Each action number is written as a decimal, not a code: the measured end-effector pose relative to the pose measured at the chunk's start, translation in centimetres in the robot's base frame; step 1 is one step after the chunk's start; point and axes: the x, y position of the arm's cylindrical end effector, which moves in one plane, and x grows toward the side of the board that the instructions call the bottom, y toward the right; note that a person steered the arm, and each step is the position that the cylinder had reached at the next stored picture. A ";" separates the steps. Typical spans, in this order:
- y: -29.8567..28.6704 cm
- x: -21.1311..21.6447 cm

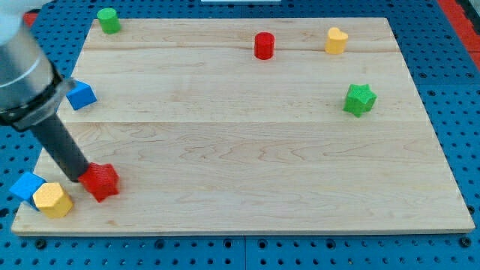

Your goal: Move red star to the bottom center

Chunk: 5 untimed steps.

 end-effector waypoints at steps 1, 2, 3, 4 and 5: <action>1.9 0.7; 0.1 0.9; -1.3 3.2; 0.6 3.5; 1.9 1.7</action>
